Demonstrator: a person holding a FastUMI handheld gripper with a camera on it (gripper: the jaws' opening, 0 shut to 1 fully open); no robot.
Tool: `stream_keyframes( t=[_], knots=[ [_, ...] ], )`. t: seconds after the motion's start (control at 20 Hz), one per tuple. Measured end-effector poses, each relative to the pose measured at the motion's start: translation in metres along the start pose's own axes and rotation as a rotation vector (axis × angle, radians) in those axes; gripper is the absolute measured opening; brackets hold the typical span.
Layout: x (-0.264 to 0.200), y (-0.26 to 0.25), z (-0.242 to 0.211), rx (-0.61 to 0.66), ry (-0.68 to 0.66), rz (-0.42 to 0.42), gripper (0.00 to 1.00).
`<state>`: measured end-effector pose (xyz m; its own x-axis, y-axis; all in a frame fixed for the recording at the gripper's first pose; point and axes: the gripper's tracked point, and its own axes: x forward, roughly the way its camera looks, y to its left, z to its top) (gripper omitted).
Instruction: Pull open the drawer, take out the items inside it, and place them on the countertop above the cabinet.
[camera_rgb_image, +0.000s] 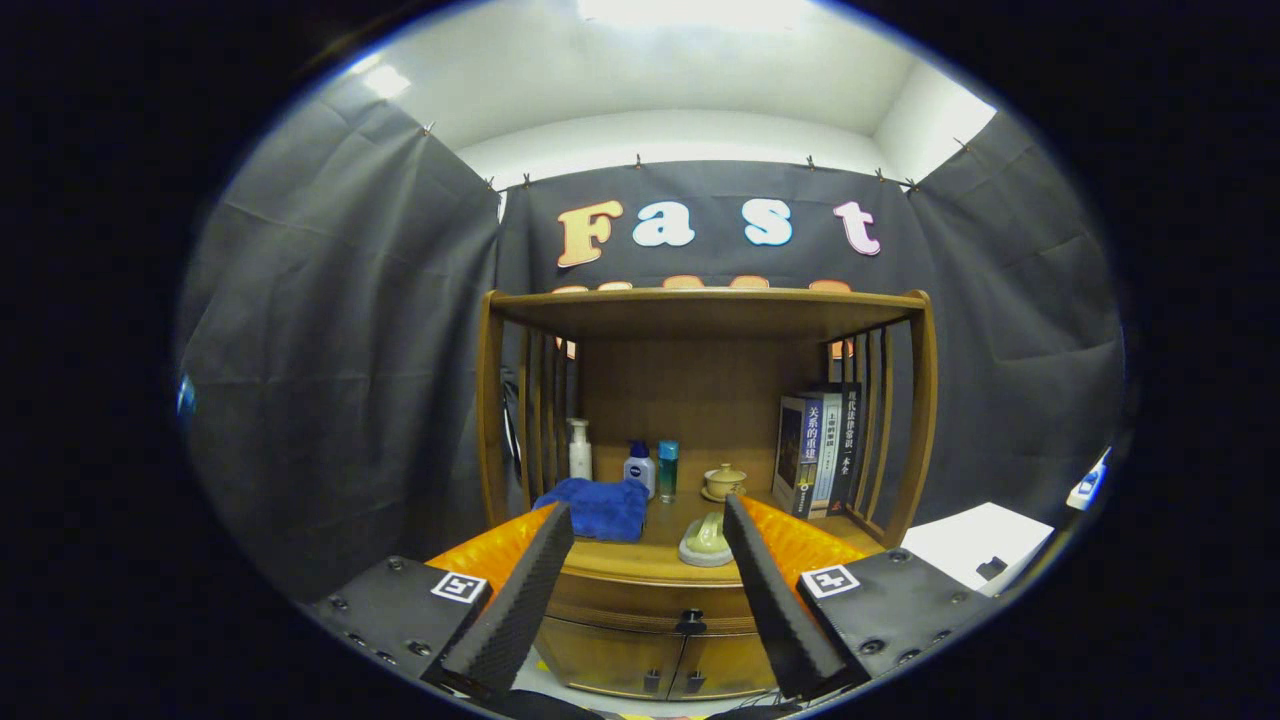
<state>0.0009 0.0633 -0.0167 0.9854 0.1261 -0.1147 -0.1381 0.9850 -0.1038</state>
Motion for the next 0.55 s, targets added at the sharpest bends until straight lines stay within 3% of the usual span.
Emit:
stream_keyframes(
  t=[0.55],
  knots=[
    [-0.033, -0.016, 0.029, 0.015, -0.057, -0.033, 0.98]
  ],
)
